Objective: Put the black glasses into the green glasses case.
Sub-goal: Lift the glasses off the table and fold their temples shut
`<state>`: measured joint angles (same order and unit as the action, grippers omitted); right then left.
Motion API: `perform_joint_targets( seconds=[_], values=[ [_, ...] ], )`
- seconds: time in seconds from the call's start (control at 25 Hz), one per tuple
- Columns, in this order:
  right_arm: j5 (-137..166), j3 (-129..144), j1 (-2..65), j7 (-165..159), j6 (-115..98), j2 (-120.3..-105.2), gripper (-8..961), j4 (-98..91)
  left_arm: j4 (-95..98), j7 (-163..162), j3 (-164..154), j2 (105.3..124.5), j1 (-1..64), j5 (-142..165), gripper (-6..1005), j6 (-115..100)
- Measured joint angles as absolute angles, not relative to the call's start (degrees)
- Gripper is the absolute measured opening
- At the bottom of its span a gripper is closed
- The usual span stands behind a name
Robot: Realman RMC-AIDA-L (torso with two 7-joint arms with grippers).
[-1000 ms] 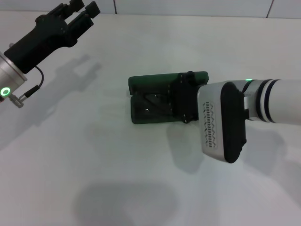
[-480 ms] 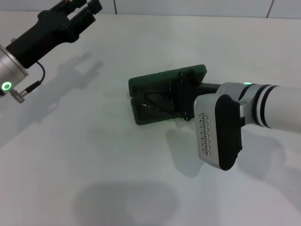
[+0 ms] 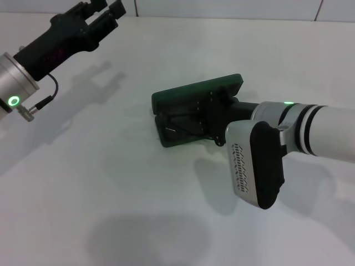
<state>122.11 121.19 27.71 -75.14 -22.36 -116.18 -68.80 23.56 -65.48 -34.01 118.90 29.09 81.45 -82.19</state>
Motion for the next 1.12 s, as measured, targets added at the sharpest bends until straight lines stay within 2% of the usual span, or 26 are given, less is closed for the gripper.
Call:
perform_joint_targets(
  seconds=[1.12],
  values=[
    [128.4,121.0,23.8,-74.5,-18.2,-116.18,109,-73.8,23.6,-65.5,-34.1,118.68,27.9,82.3,560,-82.3]
  ],
)
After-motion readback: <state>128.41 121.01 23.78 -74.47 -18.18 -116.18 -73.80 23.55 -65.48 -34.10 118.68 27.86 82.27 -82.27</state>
